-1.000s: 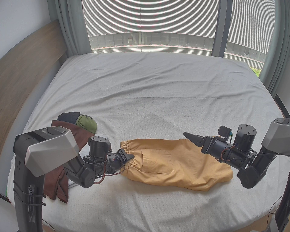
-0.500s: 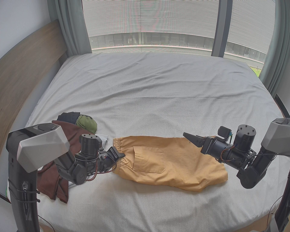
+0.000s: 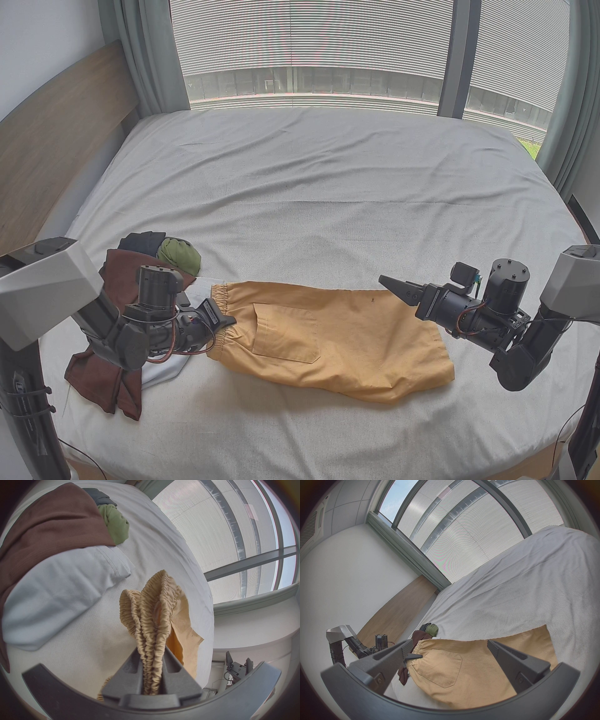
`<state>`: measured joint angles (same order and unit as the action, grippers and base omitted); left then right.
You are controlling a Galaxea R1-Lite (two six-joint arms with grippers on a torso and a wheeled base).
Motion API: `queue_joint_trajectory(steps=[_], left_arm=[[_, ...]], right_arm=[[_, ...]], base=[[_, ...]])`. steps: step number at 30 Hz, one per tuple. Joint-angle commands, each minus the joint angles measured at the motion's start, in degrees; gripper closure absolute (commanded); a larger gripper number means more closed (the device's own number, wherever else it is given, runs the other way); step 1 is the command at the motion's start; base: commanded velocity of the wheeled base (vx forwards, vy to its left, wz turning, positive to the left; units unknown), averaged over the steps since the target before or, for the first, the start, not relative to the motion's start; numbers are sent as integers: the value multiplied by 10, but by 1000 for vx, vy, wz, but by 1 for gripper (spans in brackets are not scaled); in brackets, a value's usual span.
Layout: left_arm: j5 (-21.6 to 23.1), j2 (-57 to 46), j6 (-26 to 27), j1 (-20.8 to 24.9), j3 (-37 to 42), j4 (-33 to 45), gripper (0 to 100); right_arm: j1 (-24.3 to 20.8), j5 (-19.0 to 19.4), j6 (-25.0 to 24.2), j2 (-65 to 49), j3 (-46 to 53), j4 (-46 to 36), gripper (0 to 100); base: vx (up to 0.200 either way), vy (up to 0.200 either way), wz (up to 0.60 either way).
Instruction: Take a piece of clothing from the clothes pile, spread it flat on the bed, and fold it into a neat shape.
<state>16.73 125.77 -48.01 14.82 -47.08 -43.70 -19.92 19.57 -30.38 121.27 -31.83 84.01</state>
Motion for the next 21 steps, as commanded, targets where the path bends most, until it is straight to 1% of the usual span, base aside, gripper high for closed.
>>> queue_joint_trajectory(steps=[1, 4, 9, 14, 21], left_arm=[[9, -32, 2, -21, 18, 0, 100], [12, -38, 6, -33, 25, 0, 100], [14, -40, 40, -55, 42, 0, 100], [26, -40, 49, -76, 52, -1, 100], [34, -51, 63, -86, 56, -1, 100]], right_arm=[[-1, 0, 0, 2, 0, 0, 0], [-2, 0, 0, 2, 0, 0, 0], [-3, -1, 0, 2, 0, 0, 0], [-2, 0, 0, 3, 0, 0, 0], [-3, 0, 0, 3, 0, 0, 0]], base=[[0, 0, 0], [0, 0, 0], [0, 0, 0], [0, 0, 0], [0, 0, 0]])
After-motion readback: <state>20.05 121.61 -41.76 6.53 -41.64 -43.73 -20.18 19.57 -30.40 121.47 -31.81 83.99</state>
